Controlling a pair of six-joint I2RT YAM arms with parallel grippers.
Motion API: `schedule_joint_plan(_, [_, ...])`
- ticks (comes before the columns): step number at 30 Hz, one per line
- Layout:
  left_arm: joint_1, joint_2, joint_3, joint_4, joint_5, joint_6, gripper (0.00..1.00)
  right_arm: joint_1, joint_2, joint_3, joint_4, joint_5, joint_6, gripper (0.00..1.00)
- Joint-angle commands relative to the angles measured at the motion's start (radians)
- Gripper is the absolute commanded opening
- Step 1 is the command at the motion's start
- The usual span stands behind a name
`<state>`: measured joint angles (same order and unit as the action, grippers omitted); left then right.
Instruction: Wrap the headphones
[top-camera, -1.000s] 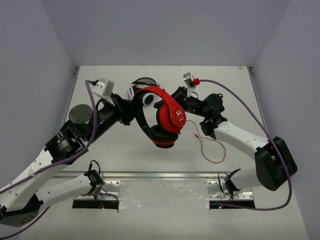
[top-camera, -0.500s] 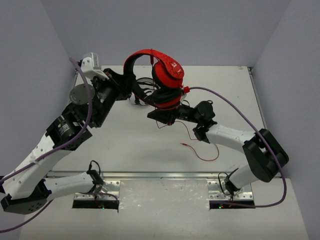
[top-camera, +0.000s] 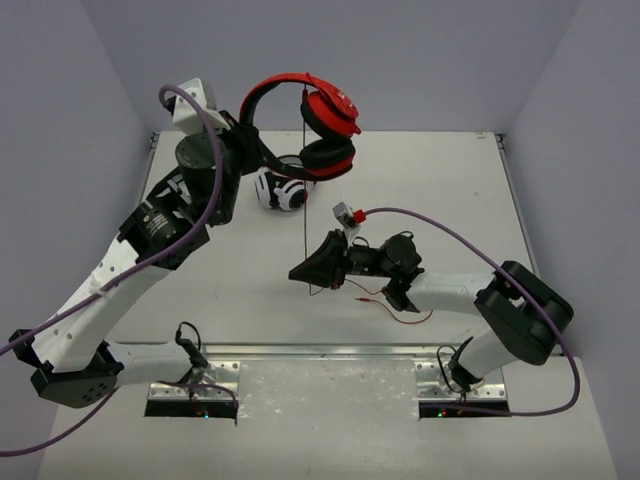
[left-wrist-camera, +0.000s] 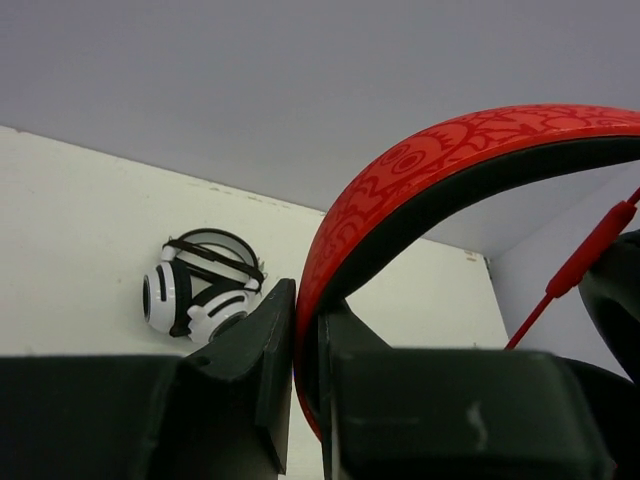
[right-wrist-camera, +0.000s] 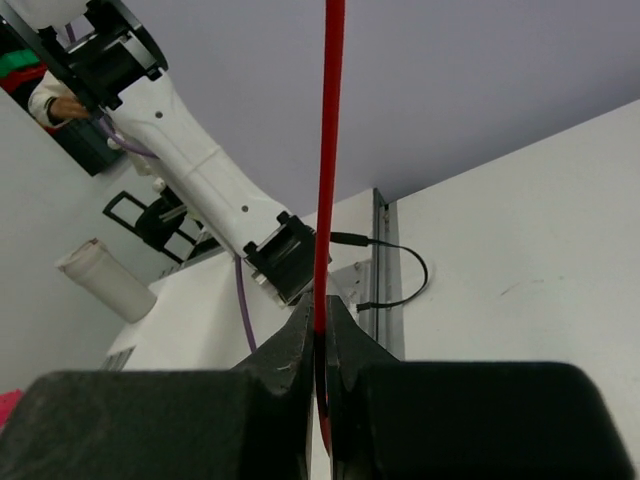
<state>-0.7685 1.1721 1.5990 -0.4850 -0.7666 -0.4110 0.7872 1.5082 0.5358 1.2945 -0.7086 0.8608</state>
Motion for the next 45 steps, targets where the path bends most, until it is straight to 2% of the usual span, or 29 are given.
schedule_joint_plan(1, [0.057, -0.015, 0.053, 0.157, -0.008, -0.080, 0.00, 0.032, 0.004, -0.014, 0.095, 0.003, 0.009, 0.04])
schedule_joint_plan(5, [0.145, -0.019, 0.015, 0.146, 0.050, -0.167, 0.00, 0.047, 0.006, -0.046, 0.117, 0.021, 0.017, 0.07])
schedule_joint_plan(11, [0.216, 0.004, -0.007, 0.158, 0.010, -0.193, 0.00, 0.092, 0.027, -0.086, 0.123, 0.032, 0.014, 0.11])
schedule_joint_plan(13, [0.254, 0.017, -0.008, 0.172, 0.042, -0.193, 0.00, 0.104, 0.037, -0.089, 0.109, 0.037, 0.001, 0.08])
schedule_joint_plan(15, [0.290, 0.040, -0.008, 0.168, 0.087, -0.213, 0.00, 0.110, 0.046, -0.089, 0.088, 0.047, -0.005, 0.01])
schedule_joint_plan(17, [0.299, 0.058, -0.020, 0.172, 0.076, -0.216, 0.00, 0.116, 0.040, -0.091, 0.068, 0.049, -0.009, 0.01])
schedule_joint_plan(20, [0.324, 0.076, -0.048, 0.184, 0.029, -0.192, 0.00, 0.145, -0.031, -0.082, -0.111, 0.081, -0.097, 0.01])
schedule_joint_plan(21, [0.328, 0.086, -0.053, 0.180, 0.011, -0.187, 0.00, 0.159, -0.060, -0.064, -0.273, 0.131, -0.190, 0.01])
schedule_joint_plan(23, [0.330, 0.107, -0.082, 0.174, -0.049, -0.149, 0.00, 0.208, -0.150, -0.030, -0.458, 0.199, -0.287, 0.01])
schedule_joint_plan(24, [0.330, 0.112, -0.102, 0.168, -0.069, -0.149, 0.00, 0.225, -0.178, 0.021, -0.632, 0.255, -0.375, 0.01])
schedule_joint_plan(29, [0.331, 0.142, -0.278, 0.162, -0.194, -0.156, 0.00, 0.310, -0.296, 0.209, -1.047, 0.368, -0.569, 0.01])
schedule_joint_plan(34, [0.316, 0.136, -0.434, 0.148, -0.165, -0.227, 0.00, 0.314, -0.356, 0.338, -1.254, 0.449, -0.673, 0.01])
schedule_joint_plan(37, [0.253, 0.109, -0.533, 0.210, -0.184, -0.171, 0.00, 0.316, -0.367, 0.433, -1.371, 0.494, -0.744, 0.01])
schedule_joint_plan(41, [0.097, 0.118, -0.605, 0.240, -0.241, -0.088, 0.00, 0.310, -0.367, 0.561, -1.484, 0.633, -0.906, 0.01])
schedule_joint_plan(44, [0.049, 0.113, -0.665, 0.200, -0.243, -0.123, 0.00, 0.244, -0.361, 0.671, -1.573, 0.632, -0.956, 0.01])
schedule_joint_plan(45, [0.040, 0.103, -0.691, 0.229, -0.196, -0.121, 0.00, 0.204, -0.359, 0.693, -1.590, 0.614, -0.963, 0.01])
